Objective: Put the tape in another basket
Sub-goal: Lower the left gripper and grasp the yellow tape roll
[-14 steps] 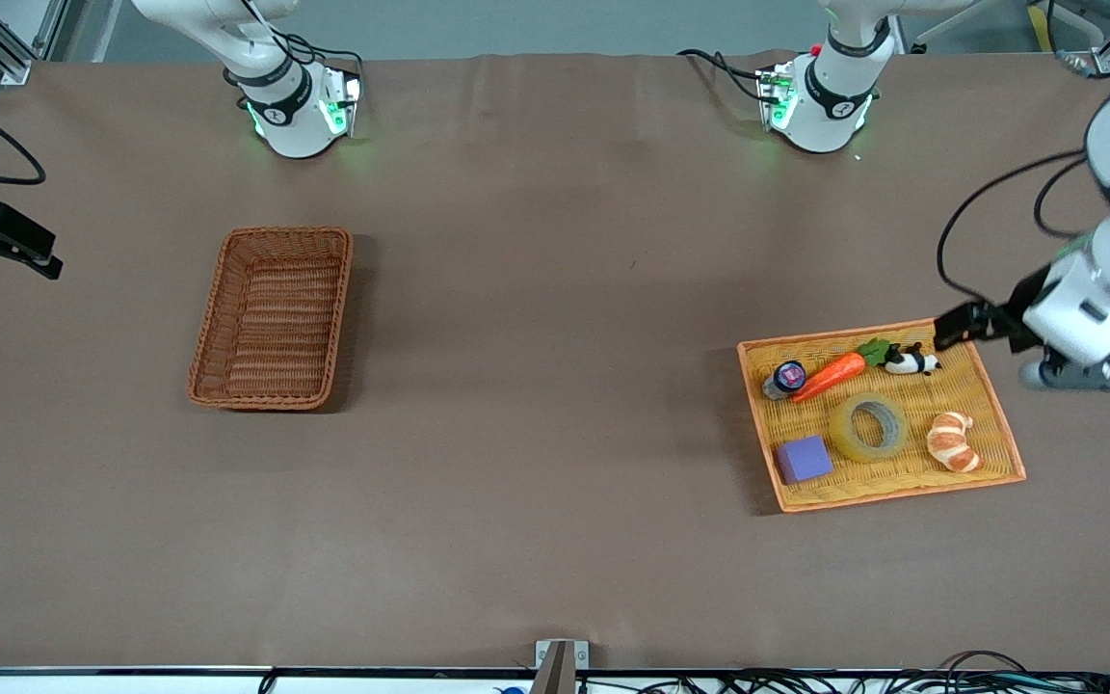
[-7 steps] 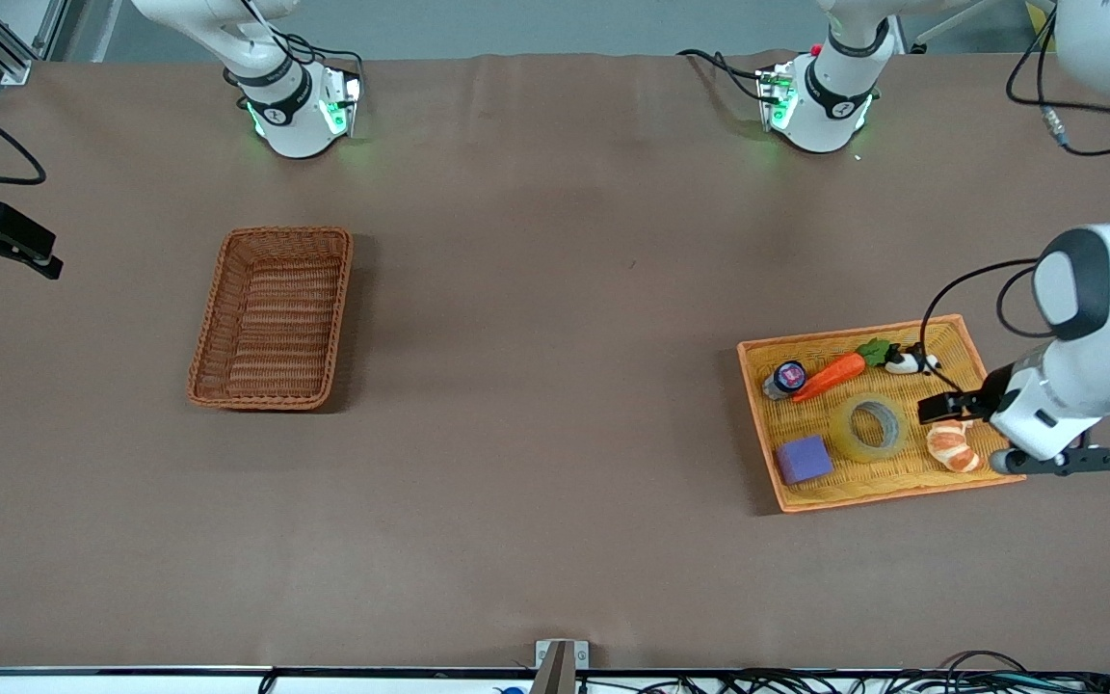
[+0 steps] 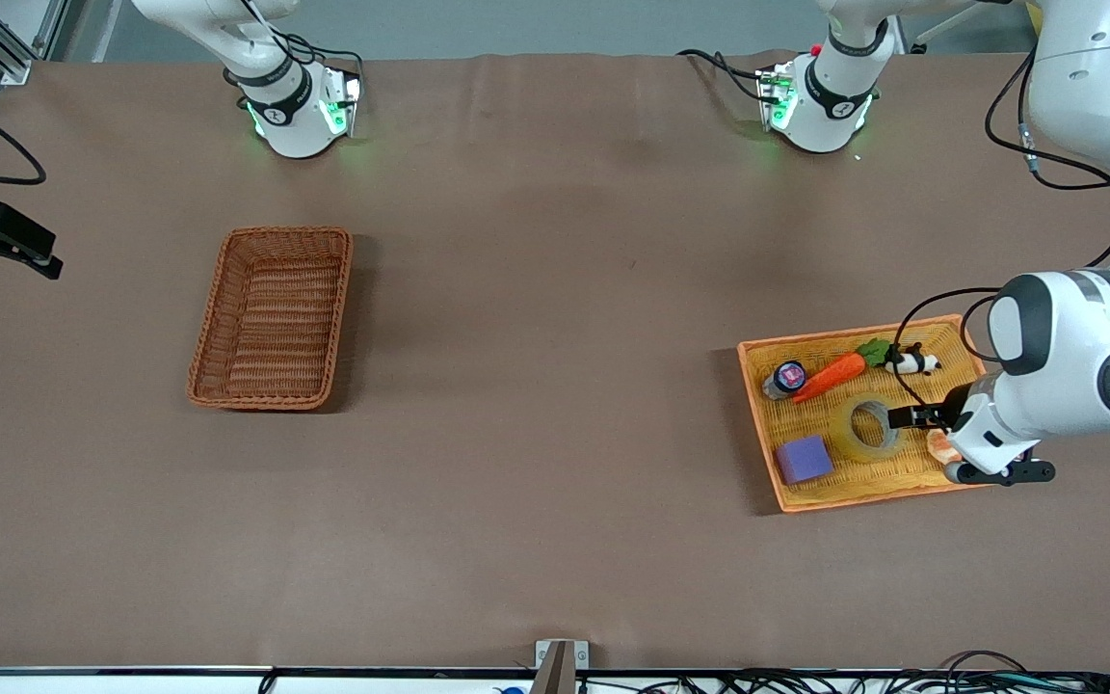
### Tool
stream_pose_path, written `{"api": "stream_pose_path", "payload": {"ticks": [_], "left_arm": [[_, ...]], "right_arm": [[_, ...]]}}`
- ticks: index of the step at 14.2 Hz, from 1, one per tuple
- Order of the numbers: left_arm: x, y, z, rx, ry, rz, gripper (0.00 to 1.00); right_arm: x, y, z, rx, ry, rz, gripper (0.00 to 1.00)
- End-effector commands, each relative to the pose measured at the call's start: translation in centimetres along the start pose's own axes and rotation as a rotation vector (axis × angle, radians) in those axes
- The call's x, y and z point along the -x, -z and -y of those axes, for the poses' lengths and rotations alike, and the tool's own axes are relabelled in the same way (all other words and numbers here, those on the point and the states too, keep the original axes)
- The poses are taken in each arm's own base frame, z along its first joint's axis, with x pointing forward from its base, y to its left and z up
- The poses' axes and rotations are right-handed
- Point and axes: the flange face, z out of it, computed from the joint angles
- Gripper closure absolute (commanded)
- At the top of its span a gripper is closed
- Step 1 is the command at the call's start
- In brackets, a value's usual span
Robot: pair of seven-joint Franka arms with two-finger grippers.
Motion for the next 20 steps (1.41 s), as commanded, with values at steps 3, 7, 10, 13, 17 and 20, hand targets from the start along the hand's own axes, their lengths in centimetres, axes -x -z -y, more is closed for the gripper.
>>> {"api": "stream_pose_path", "payload": {"ticks": [3,7,10,13,17,20], "left_arm": [[0.1,-3.3,-0.1,-0.001,-0.023,0.021,0.19],[0.1,-5.7,-0.5,-0.014,-0.039,0.053,0.29],[0.0,-7.1,-0.2,-0.022,-0.042,0.058,0.31],[0.0,-7.3,-0.2,-0.022,-0.042,0.060,0.46],[-0.4,-7.1,-0.5,-0.022,-0.047,0.038,0.83],[-0.7,-6.0,-0.8,-0.021,-0.045,0.020,0.83]], "right_arm": [[0.2,0.2,0.0,-0.023,0.003,0.002,0.00],[0.2,0.2,0.0,-0.023,0.003,0.002,0.00],[0.2,0.3,-0.1,-0.024,0.003,0.000,0.00],[0.2,0.2,0.0,-0.024,0.005,0.002,0.00],[0.2,0.3,0.0,-0.024,0.005,0.002,0.00],[0.3,0.3,0.1,-0.024,0.005,0.005,0.00]]}}
